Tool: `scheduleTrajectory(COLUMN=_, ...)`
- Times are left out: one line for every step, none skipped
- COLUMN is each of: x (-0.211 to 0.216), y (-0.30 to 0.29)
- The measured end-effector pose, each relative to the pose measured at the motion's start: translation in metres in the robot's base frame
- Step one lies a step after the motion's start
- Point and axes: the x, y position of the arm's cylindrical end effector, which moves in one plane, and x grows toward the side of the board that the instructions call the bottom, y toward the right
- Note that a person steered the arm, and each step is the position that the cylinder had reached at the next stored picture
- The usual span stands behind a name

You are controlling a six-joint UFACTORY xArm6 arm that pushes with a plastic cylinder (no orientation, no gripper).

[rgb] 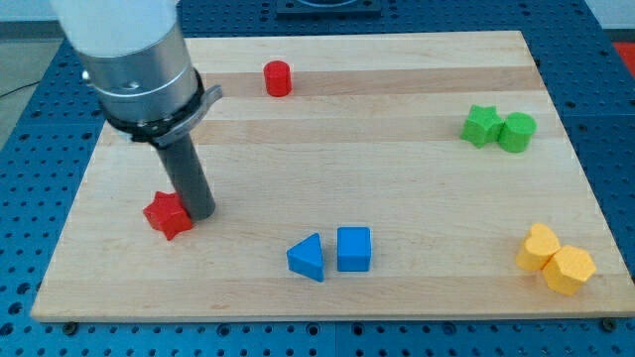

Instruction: Move the red star towards the bottom left corner of the board

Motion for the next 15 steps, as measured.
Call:
scheduleTrajectory(x=0.001, y=-0.018)
scheduleTrajectory(x=0.002, y=-0.033)
scheduleTrajectory(x=-0.021, y=-0.043)
scheduleTrajectory(x=-0.034, y=-0.062)
scheduleTrajectory(x=-0.016, y=-0.07)
scheduleTrajectory(x=-0.001, y=-0.07)
scheduleTrajectory(x=-0.007, y=-0.07)
scheduleTrajectory(x=-0.025, y=-0.063)
scheduleTrajectory(x=-0.002, y=-0.045)
scheduleTrajectory(x=0.015, y=-0.045)
scheduleTrajectory(x=0.023, y=-0.046)
scheduleTrajectory(x=0.027, y=-0.058)
scheduleTrajectory(x=0.032, y=-0.066)
scheduleTrajectory(x=0.048, y=-0.086)
scheduleTrajectory(x=0.049, y=-0.086)
